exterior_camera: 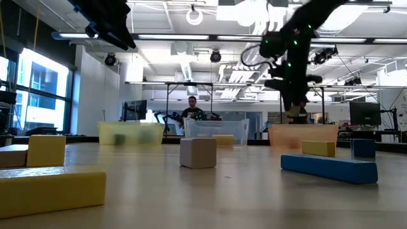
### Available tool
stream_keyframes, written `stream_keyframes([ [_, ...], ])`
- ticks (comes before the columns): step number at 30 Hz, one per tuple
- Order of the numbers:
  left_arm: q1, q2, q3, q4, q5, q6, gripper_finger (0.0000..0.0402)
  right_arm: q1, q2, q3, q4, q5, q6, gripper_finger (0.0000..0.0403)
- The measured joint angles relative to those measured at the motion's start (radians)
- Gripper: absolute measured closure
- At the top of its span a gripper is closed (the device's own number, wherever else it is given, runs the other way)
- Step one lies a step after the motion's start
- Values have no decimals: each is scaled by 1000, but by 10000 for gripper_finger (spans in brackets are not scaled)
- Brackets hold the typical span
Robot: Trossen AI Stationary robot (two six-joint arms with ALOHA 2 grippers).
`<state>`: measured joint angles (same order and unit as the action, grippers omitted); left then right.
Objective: Sort & place blocks by color
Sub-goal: Put the brown block into the orange bin
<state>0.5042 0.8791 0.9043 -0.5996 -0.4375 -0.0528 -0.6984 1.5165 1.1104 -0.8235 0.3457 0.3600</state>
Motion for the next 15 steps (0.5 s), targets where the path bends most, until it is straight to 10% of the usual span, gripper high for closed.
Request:
stream_keyframes([
  [15, 13, 0, 0, 29, 0, -79, 174, -207, 46, -132, 171, -122, -103, 300],
])
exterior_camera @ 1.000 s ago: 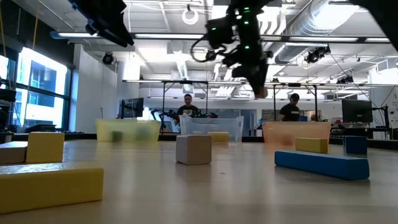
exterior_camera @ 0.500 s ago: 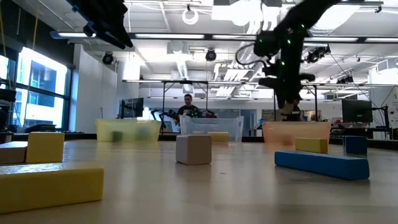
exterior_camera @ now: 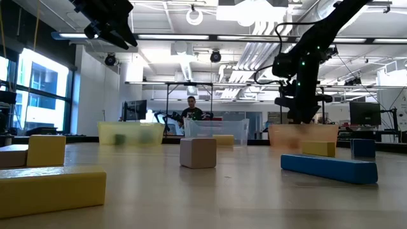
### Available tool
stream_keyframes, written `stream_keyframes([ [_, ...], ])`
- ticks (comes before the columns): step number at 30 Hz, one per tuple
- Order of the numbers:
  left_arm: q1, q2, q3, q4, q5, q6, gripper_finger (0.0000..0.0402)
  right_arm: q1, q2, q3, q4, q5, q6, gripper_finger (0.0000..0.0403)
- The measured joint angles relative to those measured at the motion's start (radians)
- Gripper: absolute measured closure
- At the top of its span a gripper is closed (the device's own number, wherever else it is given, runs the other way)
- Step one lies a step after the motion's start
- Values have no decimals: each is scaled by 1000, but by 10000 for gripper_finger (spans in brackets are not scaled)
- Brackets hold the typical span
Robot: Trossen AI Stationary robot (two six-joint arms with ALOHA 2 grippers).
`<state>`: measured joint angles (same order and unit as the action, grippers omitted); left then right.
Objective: Sort & place blocks by color
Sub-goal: Put the brown block into the orange bin, then put the yellow block into the transparent bin
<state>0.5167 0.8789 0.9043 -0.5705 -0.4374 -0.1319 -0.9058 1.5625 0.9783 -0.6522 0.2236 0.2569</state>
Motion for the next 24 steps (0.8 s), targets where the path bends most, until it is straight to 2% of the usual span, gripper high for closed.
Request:
stream_keyframes([
  [4, 0, 0, 0, 0, 0, -12, 174, -28, 12, 0, 0, -37, -1, 277],
  [19, 0, 0, 0, 0, 0, 38, 174, -37, 13, 22, -29, -44, -5, 198],
  [24, 0, 0, 0, 0, 7, 38, 174, -36, 13, 122, -140, -143, 18, 195],
])
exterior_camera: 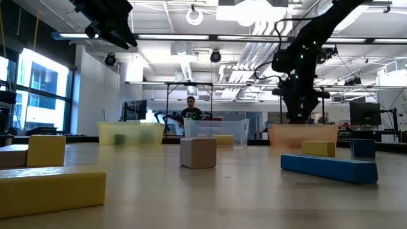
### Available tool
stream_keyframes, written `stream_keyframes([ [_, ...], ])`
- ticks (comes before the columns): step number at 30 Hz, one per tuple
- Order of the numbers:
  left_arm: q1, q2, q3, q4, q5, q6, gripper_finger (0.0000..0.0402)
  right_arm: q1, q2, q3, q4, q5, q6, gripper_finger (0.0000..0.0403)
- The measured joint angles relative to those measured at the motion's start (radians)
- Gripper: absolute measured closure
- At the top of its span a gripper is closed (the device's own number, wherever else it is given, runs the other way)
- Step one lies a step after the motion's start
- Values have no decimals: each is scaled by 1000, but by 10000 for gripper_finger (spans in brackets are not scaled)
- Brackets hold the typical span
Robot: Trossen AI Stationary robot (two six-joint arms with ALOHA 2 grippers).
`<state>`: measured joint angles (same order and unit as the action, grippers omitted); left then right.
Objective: Sort & place blocks by color
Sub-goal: Put the yellow block into the transparent bin
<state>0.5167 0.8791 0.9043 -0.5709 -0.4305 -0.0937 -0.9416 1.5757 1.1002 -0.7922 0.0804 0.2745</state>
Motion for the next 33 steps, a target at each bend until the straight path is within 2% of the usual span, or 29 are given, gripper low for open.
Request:
stream_keyframes([
  [4, 0, 0, 0, 0, 0, 0, 174, 27, 0, 70, -117, -91, 40, 194],
  [9, 0, 0, 0, 0, 0, -6, 174, 114, 0, 83, -228, -169, 109, 194],
  [19, 0, 0, 0, 0, 0, 26, 174, 370, 0, 83, -303, -167, 349, 194],
  [25, 0, 0, 0, 0, 0, 26, 174, 490, 0, 78, -305, -118, 491, 194],
  [33, 0, 0, 0, 0, 1, 27, 174, 629, 0, -32, -231, -139, 685, 194],
])
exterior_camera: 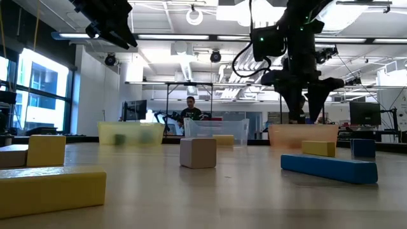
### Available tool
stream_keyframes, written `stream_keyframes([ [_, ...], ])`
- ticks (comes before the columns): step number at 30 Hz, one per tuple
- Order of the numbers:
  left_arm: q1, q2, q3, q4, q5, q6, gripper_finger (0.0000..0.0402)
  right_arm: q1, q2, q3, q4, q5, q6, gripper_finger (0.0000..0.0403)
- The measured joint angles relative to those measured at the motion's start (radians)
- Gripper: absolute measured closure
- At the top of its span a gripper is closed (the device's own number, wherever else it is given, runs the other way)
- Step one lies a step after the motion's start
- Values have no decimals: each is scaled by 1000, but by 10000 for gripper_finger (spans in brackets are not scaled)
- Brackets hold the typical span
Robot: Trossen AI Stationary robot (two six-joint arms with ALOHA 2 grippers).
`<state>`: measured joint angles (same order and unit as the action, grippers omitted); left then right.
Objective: Sort & place blocks by color
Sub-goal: Put the yellow block into the transparent bin
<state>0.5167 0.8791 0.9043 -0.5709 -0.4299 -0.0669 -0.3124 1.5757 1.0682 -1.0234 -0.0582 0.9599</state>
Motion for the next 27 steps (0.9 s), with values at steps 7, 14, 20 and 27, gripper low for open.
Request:
stream_keyframes([
  [7, 0, 0, 0, 0, 1, 39, 174, 84, 0, -95, 105, 21, 120, 194],
  [14, 0, 0, 0, 0, 7, 45, 174, 142, 0, -181, 202, 20, 220, 194],
  [20, 0, 0, 0, 0, 37, 45, 174, 165, 0, -251, 327, 18, 300, 197],
  [27, 0, 0, 0, -1, 37, 106, 174, 167, -3, -294, 392, 4, 341, 286],
])
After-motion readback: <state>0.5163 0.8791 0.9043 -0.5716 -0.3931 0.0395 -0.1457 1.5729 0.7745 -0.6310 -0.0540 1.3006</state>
